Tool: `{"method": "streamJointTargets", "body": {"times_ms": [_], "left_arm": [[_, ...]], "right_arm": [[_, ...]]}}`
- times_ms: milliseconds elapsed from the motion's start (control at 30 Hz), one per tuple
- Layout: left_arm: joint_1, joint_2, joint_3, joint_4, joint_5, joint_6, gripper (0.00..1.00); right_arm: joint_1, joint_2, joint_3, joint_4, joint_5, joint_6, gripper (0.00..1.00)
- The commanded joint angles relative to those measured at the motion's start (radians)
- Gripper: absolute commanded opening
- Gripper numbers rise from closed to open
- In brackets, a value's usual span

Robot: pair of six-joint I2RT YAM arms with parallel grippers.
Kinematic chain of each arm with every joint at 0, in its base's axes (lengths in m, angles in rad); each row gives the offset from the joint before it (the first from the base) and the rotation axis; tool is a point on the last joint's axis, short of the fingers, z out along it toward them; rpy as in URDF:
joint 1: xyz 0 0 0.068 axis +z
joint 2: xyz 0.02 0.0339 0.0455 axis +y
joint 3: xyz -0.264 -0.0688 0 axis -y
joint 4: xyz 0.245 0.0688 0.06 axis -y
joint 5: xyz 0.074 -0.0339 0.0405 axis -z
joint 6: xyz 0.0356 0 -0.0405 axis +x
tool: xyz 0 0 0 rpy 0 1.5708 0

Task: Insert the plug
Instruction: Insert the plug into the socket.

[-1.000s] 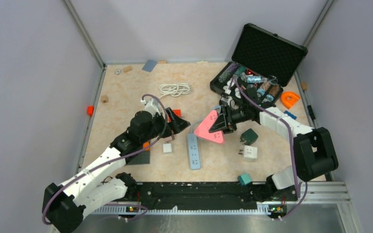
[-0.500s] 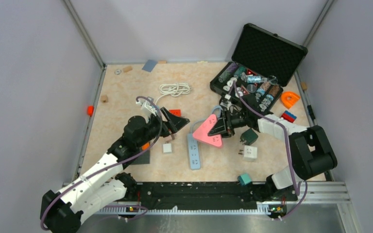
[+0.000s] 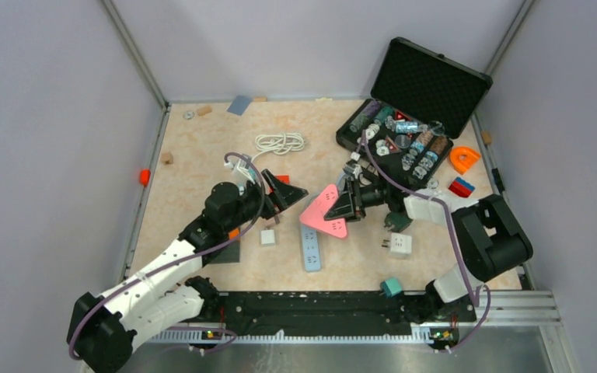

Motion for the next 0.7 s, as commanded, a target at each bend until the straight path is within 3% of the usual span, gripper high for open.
{"method": "streamJointTargets", "body": {"times_ms": [0, 133, 667], "left_arm": [[0.005, 0.015, -0.005, 0.066, 0.018, -0.034, 0.99], [0.005, 0.020, -0.003, 0.038, 0.008, -0.056, 0.99], [0.005, 0.034, -0.021, 0.006, 0.005, -0.106, 0.99]], "right_arm": [[0.037, 0.027, -0.034, 0.178, -0.008, 0.066, 0.00], [0.051, 0.033, -0.072, 0.250, 0.005, 0.108, 0.00], [0.054, 0.087, -0.119, 0.264, 0.028, 0.066, 0.00]]}}
